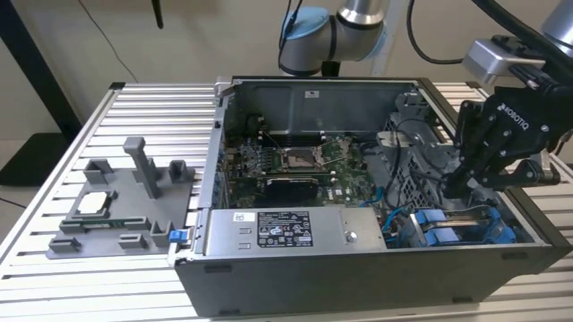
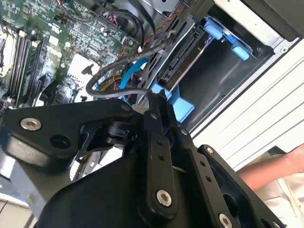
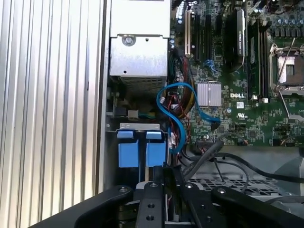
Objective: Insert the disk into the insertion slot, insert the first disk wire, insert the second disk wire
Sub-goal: 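Insert the first disk wire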
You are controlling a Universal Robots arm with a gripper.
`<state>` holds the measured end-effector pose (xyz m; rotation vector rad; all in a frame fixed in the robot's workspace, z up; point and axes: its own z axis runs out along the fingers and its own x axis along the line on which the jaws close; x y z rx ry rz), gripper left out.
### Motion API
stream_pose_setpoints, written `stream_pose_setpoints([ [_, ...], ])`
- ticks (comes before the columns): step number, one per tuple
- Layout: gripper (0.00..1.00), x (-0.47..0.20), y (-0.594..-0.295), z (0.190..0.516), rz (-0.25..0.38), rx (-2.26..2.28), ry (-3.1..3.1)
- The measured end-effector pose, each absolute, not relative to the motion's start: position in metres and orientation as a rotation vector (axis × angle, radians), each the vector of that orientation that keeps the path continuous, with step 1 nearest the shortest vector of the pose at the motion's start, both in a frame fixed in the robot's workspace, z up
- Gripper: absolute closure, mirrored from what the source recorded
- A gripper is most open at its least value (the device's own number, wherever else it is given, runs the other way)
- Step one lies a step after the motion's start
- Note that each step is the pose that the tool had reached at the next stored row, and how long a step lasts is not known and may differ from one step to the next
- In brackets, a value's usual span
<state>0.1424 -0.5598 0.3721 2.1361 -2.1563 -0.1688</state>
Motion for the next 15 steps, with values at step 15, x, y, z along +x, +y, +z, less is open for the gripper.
stream_pose_setpoints([
  [15, 1.0, 0.1426, -0.569, 0.3634, -0.132, 2.189, -2.181],
])
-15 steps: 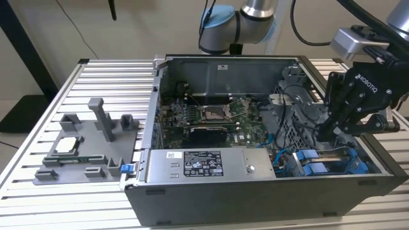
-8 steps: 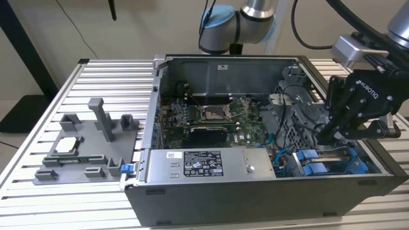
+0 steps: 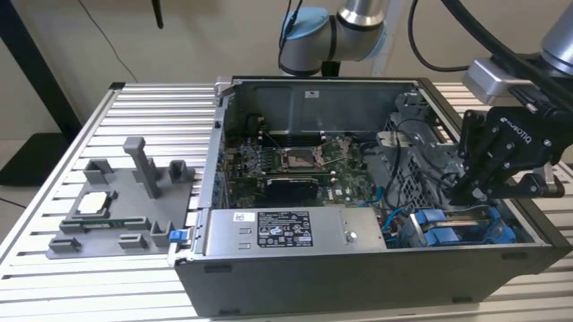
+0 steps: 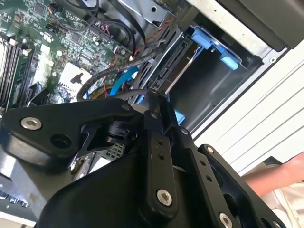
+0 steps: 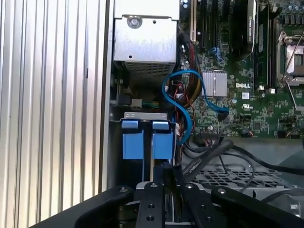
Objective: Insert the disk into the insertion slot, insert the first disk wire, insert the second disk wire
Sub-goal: 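Insert the first disk wire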
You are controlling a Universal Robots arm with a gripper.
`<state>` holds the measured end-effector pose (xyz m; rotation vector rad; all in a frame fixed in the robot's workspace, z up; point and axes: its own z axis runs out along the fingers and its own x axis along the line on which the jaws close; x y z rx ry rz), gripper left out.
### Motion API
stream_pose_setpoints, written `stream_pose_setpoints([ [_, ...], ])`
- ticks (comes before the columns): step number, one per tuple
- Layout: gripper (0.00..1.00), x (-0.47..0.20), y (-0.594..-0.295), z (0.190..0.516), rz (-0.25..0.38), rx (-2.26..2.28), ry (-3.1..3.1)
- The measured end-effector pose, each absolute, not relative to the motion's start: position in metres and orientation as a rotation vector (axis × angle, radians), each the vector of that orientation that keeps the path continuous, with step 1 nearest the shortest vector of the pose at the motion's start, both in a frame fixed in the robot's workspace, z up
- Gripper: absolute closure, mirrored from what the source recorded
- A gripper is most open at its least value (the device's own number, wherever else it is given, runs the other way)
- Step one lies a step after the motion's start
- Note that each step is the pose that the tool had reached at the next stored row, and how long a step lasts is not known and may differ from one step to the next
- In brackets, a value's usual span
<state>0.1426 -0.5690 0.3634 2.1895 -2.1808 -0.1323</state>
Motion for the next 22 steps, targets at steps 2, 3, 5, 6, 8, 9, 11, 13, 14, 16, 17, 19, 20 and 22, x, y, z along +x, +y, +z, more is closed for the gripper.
stream_pose_setpoints([
  [2, 1.0, 0.144, -0.57, 0.363, -0.137, 2.197, -2.185],
  [3, 1.0, 0.144, -0.57, 0.363, -0.14, 2.201, -2.187],
  [5, 1.0, 0.144, -0.57, 0.362, -0.131, 2.21, -2.19],
  [6, 1.0, 0.144, -0.57, 0.361, -0.124, 2.214, -2.192],
  [8, 1.0, 0.144, -0.571, 0.36, -0.112, 2.223, -2.195],
  [9, 1.0, 0.144, -0.571, 0.359, -0.107, 2.228, -2.196],
  [11, 1.0, 0.145, -0.571, 0.357, -0.099, 2.234, -2.196],
  [13, 1.0, 0.146, -0.571, 0.355, -0.096, 2.237, -2.195],
  [14, 1.0, 0.148, -0.571, 0.354, -0.095, 2.239, -2.194],
  [16, 1.0, 0.151, -0.571, 0.352, -0.095, 2.24, -2.193],
  [17, 1.0, 0.153, -0.571, 0.352, -0.095, 2.24, -2.192],
  [19, 1.0, 0.157, -0.571, 0.35, -0.095, 2.241, -2.191],
  [20, 1.0, 0.159, -0.571, 0.349, -0.095, 2.242, -2.191],
  [22, 1.0, 0.162, -0.571, 0.348, -0.094, 2.243, -2.189],
])
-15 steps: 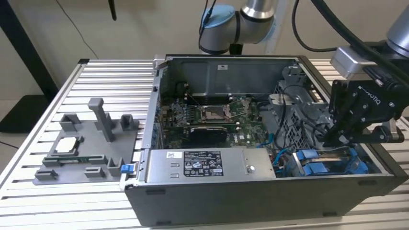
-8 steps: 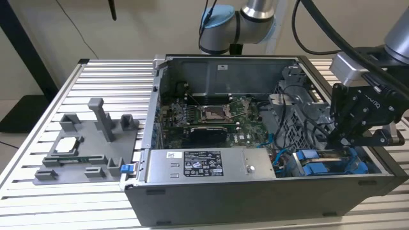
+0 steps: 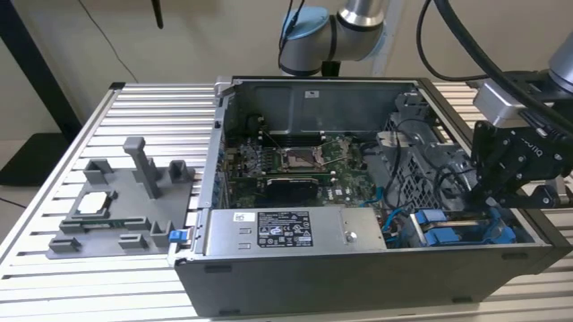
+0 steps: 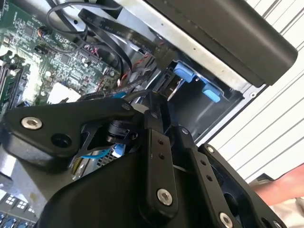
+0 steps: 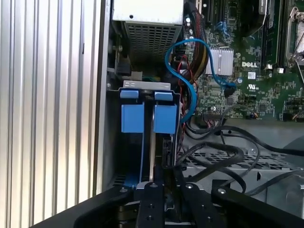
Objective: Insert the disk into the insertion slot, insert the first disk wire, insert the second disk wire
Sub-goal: 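Insert the first disk wire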
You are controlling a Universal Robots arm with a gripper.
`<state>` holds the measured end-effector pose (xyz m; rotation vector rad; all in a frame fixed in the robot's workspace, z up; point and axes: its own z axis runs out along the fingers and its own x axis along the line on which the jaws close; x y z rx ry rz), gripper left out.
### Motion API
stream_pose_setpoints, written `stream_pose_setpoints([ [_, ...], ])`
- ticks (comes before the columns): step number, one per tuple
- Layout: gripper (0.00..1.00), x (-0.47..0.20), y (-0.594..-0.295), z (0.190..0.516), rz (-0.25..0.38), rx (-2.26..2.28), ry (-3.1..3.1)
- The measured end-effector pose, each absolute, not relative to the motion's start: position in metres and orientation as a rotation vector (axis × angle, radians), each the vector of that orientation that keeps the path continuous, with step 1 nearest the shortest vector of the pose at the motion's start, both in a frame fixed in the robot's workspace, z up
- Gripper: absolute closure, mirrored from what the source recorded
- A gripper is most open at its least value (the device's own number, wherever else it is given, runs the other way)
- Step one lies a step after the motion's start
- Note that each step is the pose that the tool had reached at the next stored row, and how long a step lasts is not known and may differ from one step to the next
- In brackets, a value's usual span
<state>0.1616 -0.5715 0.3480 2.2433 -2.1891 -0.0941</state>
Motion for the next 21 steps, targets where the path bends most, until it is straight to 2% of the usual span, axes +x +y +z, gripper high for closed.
stream_pose_setpoints([
  [21, 1.0, 0.1632, -0.5675, 0.3415, -0.065, 2.261, -2.197],
])
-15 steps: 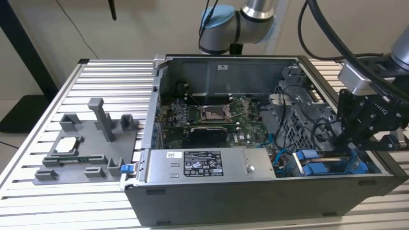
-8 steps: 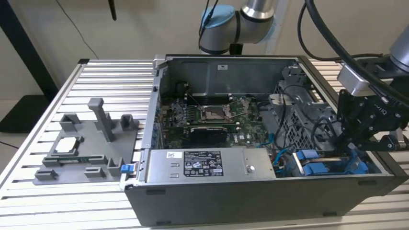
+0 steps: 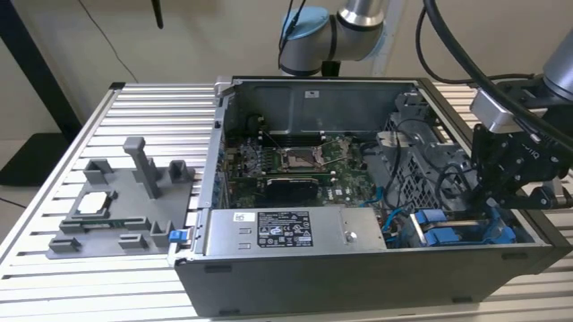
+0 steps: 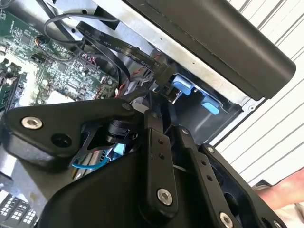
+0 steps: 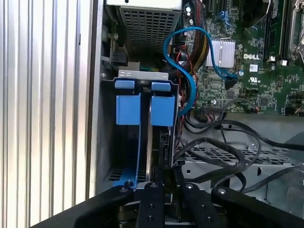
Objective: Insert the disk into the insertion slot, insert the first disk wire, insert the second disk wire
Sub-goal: 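Insert the first disk wire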
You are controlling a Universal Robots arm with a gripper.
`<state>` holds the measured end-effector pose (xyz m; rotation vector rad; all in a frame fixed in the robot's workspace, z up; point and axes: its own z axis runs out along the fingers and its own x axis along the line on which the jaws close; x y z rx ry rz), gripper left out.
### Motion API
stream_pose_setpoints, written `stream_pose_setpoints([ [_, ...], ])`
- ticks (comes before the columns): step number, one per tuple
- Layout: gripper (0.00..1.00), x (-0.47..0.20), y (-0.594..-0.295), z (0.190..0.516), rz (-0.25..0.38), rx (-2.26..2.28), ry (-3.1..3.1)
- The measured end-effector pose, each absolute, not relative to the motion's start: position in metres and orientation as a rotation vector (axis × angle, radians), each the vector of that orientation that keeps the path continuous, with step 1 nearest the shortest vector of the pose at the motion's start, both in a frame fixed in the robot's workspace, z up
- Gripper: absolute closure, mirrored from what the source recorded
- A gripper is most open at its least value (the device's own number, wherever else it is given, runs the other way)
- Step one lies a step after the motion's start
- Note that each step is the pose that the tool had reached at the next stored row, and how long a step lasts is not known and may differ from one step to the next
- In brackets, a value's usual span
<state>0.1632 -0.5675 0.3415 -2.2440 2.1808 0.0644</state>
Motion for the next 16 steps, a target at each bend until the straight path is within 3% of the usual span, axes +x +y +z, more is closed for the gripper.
stream_pose_setpoints([
  [12, 1.0, 0.163, -0.567, 0.336, 0.062, -2.24, 2.179],
  [13, 0.0, 0.163, -0.567, 0.34, 0.062, -2.24, 2.178],
  [16, 0.0, 0.163, -0.567, 0.348, 0.06, -2.241, 2.179],
])
